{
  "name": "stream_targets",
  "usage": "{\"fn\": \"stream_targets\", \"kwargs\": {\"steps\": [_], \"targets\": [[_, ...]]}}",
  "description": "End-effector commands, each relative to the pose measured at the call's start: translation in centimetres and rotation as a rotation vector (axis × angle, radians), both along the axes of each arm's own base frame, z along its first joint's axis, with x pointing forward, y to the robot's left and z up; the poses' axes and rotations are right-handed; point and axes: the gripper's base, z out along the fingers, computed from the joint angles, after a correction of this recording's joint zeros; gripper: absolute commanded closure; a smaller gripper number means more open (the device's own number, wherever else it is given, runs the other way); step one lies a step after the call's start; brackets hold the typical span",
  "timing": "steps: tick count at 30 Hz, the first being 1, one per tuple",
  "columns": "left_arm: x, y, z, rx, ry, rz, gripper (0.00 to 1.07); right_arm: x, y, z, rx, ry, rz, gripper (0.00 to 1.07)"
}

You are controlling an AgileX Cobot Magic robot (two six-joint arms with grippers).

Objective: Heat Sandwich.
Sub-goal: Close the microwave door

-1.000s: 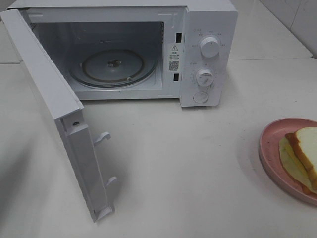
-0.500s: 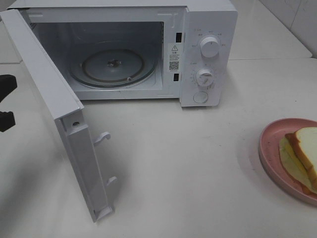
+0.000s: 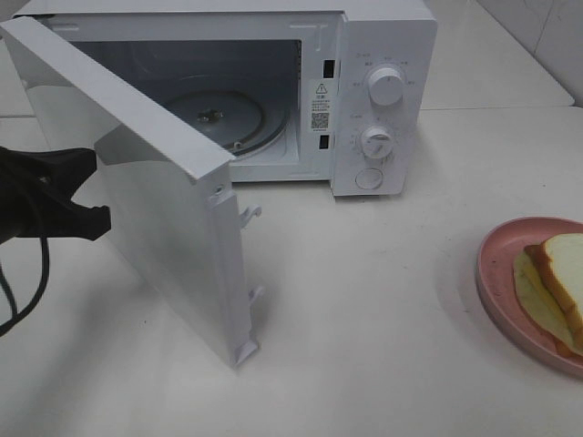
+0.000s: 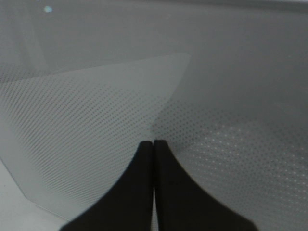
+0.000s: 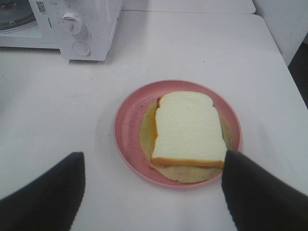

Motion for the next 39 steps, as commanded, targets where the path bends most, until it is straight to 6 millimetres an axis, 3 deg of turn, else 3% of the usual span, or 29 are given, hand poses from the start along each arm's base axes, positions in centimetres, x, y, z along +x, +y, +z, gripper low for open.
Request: {"fn": "stream_targets", "kwargs": {"steps": [1, 19, 39], "targets": [[0.7, -1.5, 0.3, -0.005, -0.025, 0.037, 1.07, -0.4, 0.0, 0.1, -0.003, -0.043, -0.001, 0.32], [4.9, -9.4, 0.7, -0.111, -0.035, 0.057, 1.07, -0.4, 0.0, 0.1, -0.002, -0.043, -0.002, 0.32], [9.9, -14.6, 0.2, -0.123, -0.031, 0.163, 1.07, -0.4, 0.0, 0.1, -0.002, -0.043, -0.002, 0.32]]}}
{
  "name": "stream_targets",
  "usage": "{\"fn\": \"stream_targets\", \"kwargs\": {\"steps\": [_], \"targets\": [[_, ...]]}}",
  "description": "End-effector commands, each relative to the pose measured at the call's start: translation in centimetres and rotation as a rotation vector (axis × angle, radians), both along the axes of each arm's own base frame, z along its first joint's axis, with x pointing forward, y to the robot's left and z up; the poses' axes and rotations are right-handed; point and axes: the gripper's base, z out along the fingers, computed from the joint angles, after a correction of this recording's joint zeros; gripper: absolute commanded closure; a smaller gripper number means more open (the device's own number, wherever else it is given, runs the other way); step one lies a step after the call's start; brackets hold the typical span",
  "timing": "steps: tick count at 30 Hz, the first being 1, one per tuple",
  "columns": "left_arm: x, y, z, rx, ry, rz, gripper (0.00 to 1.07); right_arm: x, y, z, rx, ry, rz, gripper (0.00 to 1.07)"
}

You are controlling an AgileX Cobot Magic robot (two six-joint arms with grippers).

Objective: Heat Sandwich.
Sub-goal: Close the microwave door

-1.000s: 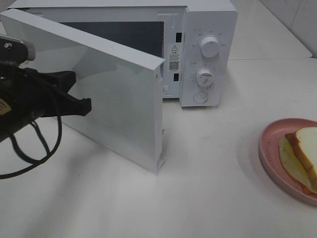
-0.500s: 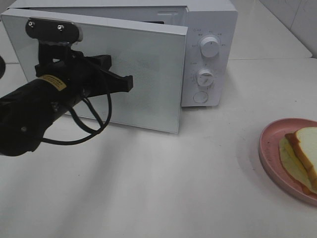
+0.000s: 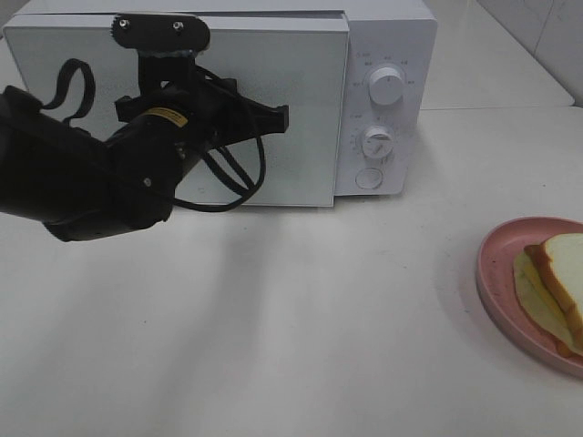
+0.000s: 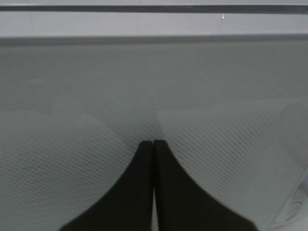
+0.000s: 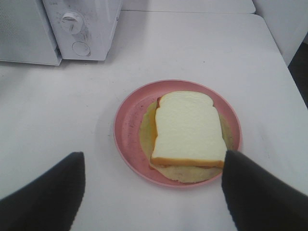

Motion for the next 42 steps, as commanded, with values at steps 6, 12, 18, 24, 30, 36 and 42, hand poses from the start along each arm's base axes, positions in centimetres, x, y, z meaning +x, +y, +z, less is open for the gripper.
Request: {"fn": "stream_targets", "kwargs": {"steps": [6, 12, 18, 24, 30, 36, 42], "targets": [[2.0, -2.0, 0.2, -0.013, -0.024, 0.003, 1.07, -0.4, 0.0, 0.1, -0.002, -0.043, -0.002, 0.32], [2.9, -2.5, 0.5, 0.000, -0.034, 0.031, 1.07, -0.4, 0.0, 0.1, 0.001, -0.043, -0.003, 0.32], [3.8, -3.0, 0.9, 0.001, -0.030, 0.031, 1.07, -0.4, 0.0, 0.1, 0.001, -0.043, -0.003, 0.32], [3.6, -3.1, 0.9, 0.003, -0.021, 0.022, 1.07, -0.4, 0.0, 0.1, 0.001, -0.043, -0.003, 0.32], [3.5, -3.3, 0.9, 0.003, -0.021, 0.018, 1.07, -0.4, 0.0, 0.1, 0.002, -0.043, -0.004, 0.32], [3.4, -3.2, 1.3, 0.010, -0.024, 0.014, 1.07, -0.4, 0.0, 0.1, 0.002, -0.043, -0.004, 0.32], [1.3, -2.7, 1.7, 0.028, 0.026, -0.019, 1.07, -0.4, 0.0, 0.1, 0.002, -0.043, -0.004, 0.32]]}}
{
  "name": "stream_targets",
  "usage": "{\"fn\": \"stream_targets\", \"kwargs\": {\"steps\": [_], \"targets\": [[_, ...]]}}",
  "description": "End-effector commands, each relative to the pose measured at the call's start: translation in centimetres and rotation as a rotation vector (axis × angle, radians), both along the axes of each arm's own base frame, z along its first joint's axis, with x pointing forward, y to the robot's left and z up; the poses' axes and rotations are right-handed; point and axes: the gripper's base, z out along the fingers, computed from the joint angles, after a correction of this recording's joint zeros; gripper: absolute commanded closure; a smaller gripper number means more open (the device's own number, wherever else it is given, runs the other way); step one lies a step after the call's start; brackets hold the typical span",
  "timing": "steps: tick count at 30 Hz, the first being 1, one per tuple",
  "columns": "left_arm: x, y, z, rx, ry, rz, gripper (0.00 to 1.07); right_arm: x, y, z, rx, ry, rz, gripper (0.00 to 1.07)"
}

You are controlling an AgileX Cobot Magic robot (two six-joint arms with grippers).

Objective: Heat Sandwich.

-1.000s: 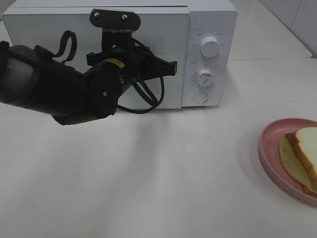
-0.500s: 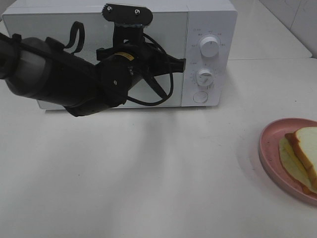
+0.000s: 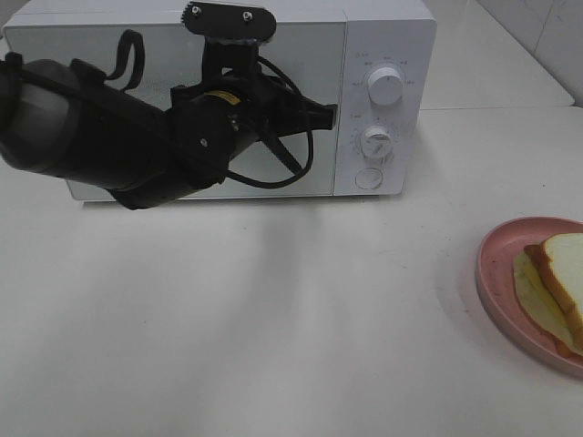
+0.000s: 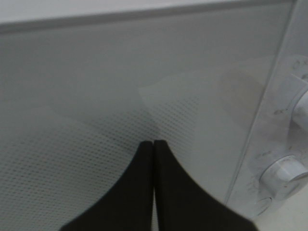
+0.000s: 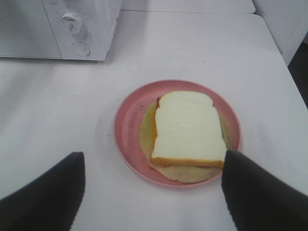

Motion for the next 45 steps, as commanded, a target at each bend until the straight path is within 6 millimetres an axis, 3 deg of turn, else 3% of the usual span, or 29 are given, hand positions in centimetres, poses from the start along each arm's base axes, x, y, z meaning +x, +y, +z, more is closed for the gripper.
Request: {"fn": "stream_targets", "kwargs": {"steps": [1, 9, 11, 12, 13, 14, 16, 26, 28, 31, 35, 39, 42, 44, 45], "targets": [[-0.9, 0.9, 1.1, -0.020, -0.028, 0.034, 1.07, -0.4, 0.0, 0.1, 0.002, -0.043, -0.004, 0.32], [-3.8, 1.2, 1.0, 0.010, 0.079, -0.057, 1.07, -0.4, 0.0, 0.1, 0.002, -0.043, -0.004, 0.32], [-4.7, 1.2, 0.9, 0.026, 0.171, -0.122, 0.91, -0.4, 0.0, 0.1, 0.002, -0.043, -0.004, 0.32], [-4.7, 1.2, 0.9, 0.026, 0.171, -0.122, 0.91, -0.4, 0.0, 0.1, 0.002, -0.043, -0.004, 0.32], [-5.0, 1.3, 0.8, 0.035, 0.187, -0.136, 0.77, -0.4, 0.0, 0.1, 0.002, -0.043, -0.004, 0.32], [-5.6, 1.6, 0.7, 0.045, 0.212, -0.151, 0.43, -0.4, 0.0, 0.1, 0.002, -0.043, -0.004, 0.32], [-6.1, 2.1, 0.5, 0.058, 0.228, -0.154, 0.06, -0.4, 0.0, 0.1, 0.002, -0.043, -0.004, 0.32], [-8.2, 4.0, 0.6, 0.185, 0.251, -0.246, 0.09, -0.4, 0.0, 0.1, 0.003, -0.043, -0.004, 0.32], [-8.6, 4.7, 1.2, 0.246, 0.310, -0.341, 0.09, -0.4, 0.0, 0.1, 0.003, -0.043, -0.004, 0.32], [-8.5, 5.6, 1.6, 0.211, 0.374, -0.343, 0.09, -0.4, 0.0, 0.1, 0.003, -0.043, -0.004, 0.32], [-7.9, 8.0, 2.3, 0.157, 0.493, -0.348, 0.09, -0.4, 0.0, 0.1, 0.003, -0.043, -0.004, 0.32], [-7.4, 11.6, 3.7, 0.078, 0.616, -0.338, 0.09, -0.4, 0.0, 0.1, 0.003, -0.043, -0.004, 0.32], [-7.4, 12.8, 4.1, 0.052, 0.657, -0.322, 0.09, -0.4, 0.0, 0.1, 0.003, -0.043, -0.004, 0.32], [-7.4, 15.2, 4.9, 0.021, 0.714, -0.266, 0.09, -0.4, 0.0, 0.1, 0.002, -0.043, -0.004, 0.32], [-7.4, 15.2, 4.9, 0.021, 0.714, -0.266, 0.09, -0.4, 0.0, 0.1, 0.002, -0.043, -0.004, 0.32]]}}
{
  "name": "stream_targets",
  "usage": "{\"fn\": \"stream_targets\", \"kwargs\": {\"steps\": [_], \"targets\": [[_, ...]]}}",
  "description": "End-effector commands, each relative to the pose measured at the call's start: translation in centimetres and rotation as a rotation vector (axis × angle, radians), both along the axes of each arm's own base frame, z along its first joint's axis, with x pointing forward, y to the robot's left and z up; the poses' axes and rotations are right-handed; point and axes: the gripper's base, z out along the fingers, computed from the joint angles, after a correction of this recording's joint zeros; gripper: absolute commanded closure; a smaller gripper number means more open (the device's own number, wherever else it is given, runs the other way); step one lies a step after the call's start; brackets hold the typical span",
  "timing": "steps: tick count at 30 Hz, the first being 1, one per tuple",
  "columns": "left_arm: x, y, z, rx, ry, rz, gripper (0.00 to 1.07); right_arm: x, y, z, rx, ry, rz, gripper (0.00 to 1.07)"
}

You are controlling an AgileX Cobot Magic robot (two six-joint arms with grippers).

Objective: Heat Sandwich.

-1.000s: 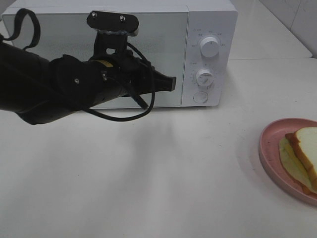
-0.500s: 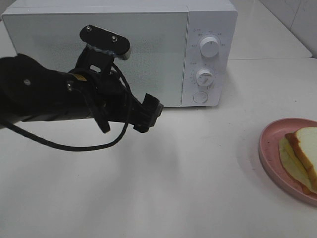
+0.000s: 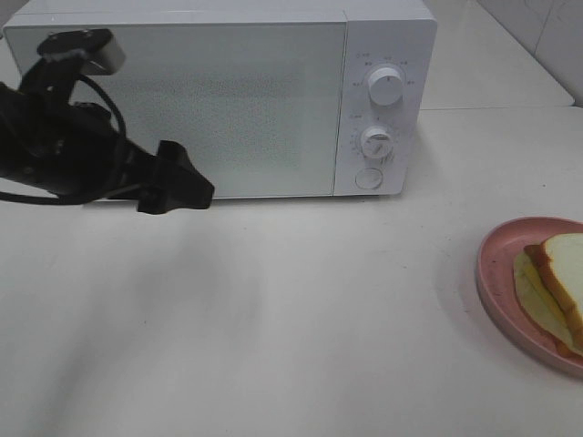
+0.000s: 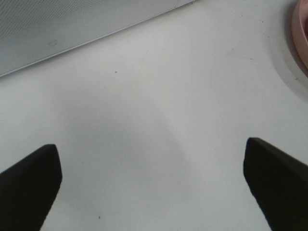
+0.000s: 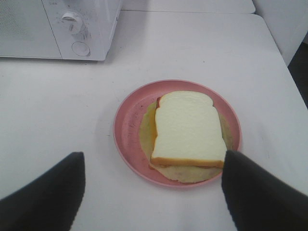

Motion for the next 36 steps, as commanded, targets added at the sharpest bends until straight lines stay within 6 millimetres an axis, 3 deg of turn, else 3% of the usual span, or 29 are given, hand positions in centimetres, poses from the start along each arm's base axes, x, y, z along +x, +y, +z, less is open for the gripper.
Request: {"fn": "stream_targets", "kwargs": {"steps": [1, 9, 18, 30, 36], "targets": [[-0.4, 2.5, 1.1, 0.001, 0.062, 0.057, 0.09, -0.4, 0.0, 0.1, 0.002, -0.043, -0.004, 0.32], [-2.7, 8.6, 4.4, 0.128, 0.091, 0.256, 0.09, -0.4, 0.0, 0.1, 0.002, -0.043, -0.004, 0.32], [-6.2, 12.9, 5.8, 0.220, 0.187, 0.450, 0.09, -0.4, 0.0, 0.1, 0.003, -0.043, -0.004, 0.32], [-12.9, 13.5, 3.8, 0.278, 0.278, 0.441, 0.09, -0.4, 0.0, 0.1, 0.002, -0.043, -0.004, 0.32], [-16.7, 13.8, 3.4, 0.286, 0.192, 0.463, 0.09, -0.4, 0.0, 0.1, 0.002, -0.043, -0.004, 0.32]]}}
